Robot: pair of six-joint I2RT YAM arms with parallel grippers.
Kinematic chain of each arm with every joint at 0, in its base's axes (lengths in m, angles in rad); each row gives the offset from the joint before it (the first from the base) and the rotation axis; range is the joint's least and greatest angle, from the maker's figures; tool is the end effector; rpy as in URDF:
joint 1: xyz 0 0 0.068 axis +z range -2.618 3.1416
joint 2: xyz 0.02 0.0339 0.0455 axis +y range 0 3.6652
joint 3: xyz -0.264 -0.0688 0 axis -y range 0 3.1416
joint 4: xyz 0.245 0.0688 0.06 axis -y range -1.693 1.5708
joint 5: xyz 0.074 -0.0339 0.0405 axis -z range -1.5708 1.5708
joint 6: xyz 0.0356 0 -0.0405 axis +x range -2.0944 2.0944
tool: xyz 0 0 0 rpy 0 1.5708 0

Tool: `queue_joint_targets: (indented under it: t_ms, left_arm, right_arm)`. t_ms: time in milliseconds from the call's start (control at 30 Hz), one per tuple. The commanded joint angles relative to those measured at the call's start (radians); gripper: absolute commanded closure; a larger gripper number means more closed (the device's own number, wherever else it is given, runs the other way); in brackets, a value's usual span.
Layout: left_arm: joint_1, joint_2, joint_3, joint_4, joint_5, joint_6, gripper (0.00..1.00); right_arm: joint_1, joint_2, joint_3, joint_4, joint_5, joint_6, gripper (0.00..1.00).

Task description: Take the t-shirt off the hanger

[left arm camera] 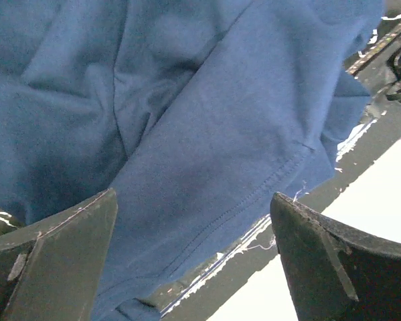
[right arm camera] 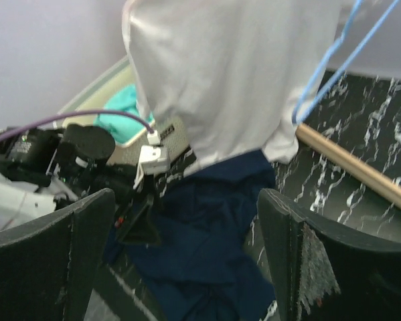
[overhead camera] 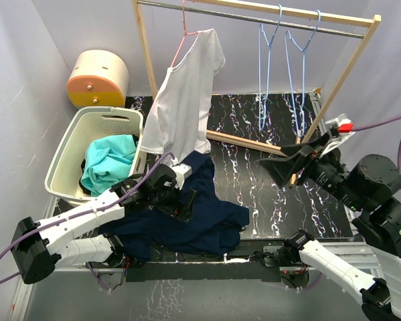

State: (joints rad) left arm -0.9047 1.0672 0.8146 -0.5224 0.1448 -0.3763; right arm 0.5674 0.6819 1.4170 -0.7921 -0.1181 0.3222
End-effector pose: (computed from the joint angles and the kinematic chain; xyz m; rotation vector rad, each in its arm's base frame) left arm 0.1337 -0.1784 0.2652 0.7200 2.3721 -0.7665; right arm 0.0532 0.0388 0.4825 -0.2989 1.6580 0.7734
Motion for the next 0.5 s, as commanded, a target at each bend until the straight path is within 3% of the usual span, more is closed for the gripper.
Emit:
queue_joint_targets:
  t_ms: [0, 300, 467]
  left_arm:
    - [-0.053, -0.009, -0.072, 0.108, -0.091, -0.093, 0.03]
    - [-0.143, 0.055, -0.179, 0.276, -0.285, -0.174, 0.03]
    - [-0.159, 0.113, -0.229, 0.382, -0.292, -0.183, 0.03]
  right_arm:
    - [-0.002, -0.035, -0.067, -0.079, -0.067, 0.032, 0.09]
    - [-0.001, -0.085, -0.138, -0.041, -0.004, 0.042, 0.08]
    - [-0.002, -0.08, -0.157, -0.053, 0.008, 0.033, 0.07]
